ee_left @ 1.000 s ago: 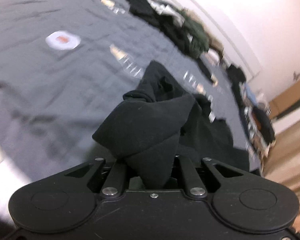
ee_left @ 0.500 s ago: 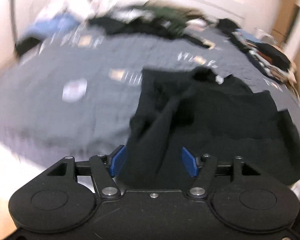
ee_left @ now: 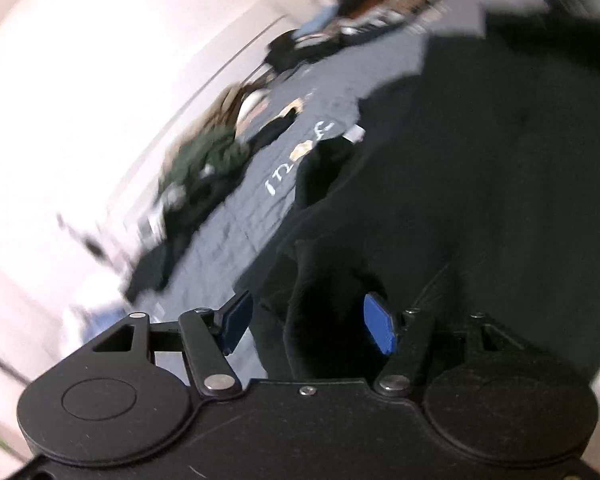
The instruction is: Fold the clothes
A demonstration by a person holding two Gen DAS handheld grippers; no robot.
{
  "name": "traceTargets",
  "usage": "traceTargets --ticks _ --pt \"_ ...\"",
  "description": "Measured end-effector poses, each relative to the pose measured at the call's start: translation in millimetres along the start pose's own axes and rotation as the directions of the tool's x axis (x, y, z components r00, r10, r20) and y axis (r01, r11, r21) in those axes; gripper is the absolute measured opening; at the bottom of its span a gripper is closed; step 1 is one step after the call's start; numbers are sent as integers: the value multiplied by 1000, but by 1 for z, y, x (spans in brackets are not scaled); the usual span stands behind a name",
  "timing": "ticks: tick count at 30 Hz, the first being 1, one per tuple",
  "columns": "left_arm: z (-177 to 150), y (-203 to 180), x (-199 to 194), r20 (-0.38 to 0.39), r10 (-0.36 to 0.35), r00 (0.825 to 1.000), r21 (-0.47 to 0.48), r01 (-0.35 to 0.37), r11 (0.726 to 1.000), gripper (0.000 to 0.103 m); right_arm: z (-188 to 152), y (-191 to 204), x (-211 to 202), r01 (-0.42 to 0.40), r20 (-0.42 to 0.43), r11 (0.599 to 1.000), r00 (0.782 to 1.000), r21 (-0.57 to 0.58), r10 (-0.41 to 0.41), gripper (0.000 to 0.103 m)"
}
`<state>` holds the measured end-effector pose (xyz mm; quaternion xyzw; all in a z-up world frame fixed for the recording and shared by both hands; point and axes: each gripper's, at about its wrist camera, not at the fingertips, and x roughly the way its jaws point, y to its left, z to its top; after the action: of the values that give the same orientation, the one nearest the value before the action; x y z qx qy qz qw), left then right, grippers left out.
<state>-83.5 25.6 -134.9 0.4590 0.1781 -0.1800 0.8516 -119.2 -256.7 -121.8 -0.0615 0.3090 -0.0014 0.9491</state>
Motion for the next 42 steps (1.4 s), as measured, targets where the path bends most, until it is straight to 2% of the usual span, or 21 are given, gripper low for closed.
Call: traceTargets --ticks 4,7,8,9,11,13,15,17,19,21,22,24,25,27,29,31,33,37,40,41,42 --pt "-4 -25 17 40 -2 999 129 -3 992 62 0 2 18 15 0 1000 1000 -23 -15 56" --pt "-18 -34 36 12 26 1000 222 -28 975 59 0 7 29 22 1 998 1000 -67 -22 56" --pt "-22 -34 42 -1 28 1000 239 -27 971 50 -1 8 33 20 1 997 1000 -77 -20 56" --pt "-25 -31 47 -22 11 1000 237 -5 971 14 -1 8 37 18 -1 997 1000 -76 -18 56" --pt "-27 -16 51 -31 -24 999 156 28 987 12 -2 6 43 17 -1 998 1000 -55 -18 47" --pt "-25 10 47 -20 -55 998 -13 55 998 12 -1 -2 45 7 -1 1000 1000 -1 -7 19" --pt "-27 40 42 1 -91 996 -204 89 975 12 1 -14 44 -10 9 997 1000 81 9 17" --pt "-31 73 39 31 -142 989 -411 142 900 12 5 -31 39 -49 44 977 998 207 40 17" --pt "-45 106 43 69 -199 978 -621 198 759 12 7 -53 33 -103 90 930 993 352 76 16" --pt "-61 127 50 99 -231 968 -746 225 627 12 6 -74 36 -140 110 868 989 477 99 16" --pt "-67 132 56 101 -247 964 -779 231 582 12 5 -83 41 -155 106 840 988 520 116 16" --pt "-69 131 71 74 -272 959 -803 219 554 13 4 -87 57 -154 61 836 988 527 143 16" --pt "-69 129 78 53 -280 958 -808 207 553 19 3 -87 66 -149 36 839 988 523 153 16" --pt "-68 119 88 -7 -267 964 -798 156 582 31 2 -83 80 -132 -19 862 987 489 162 19" --pt "-67 113 87 -28 -250 968 -785 133 605 33 2 -81 85 -130 -42 874 985 468 169 20" --pt "-70 111 72 -22 -232 973 -781 128 612 60 2 -82 78 -148 -25 872 983 467 180 26" --pt "-72 107 58 -7 -206 978 -754 130 644 72 4 -83 69 -168 1 877 982 451 188 30" --pt "-71 97 50 10 -187 982 -678 144 721 72 9 -73 64 -161 7 916 985 367 171 39" --pt "-68 88 55 15 -157 987 -636 131 760 69 8 -60 68 -122 -14 947 991 298 133 39" --pt "-67 86 58 20 -154 988 -625 133 770 61 7 -58 68 -114 -12 951 992 288 123 39" --pt "-66 83 60 25 -153 988 -616 135 776 28 7 -59 67 -109 -11 950 993 291 118 34"
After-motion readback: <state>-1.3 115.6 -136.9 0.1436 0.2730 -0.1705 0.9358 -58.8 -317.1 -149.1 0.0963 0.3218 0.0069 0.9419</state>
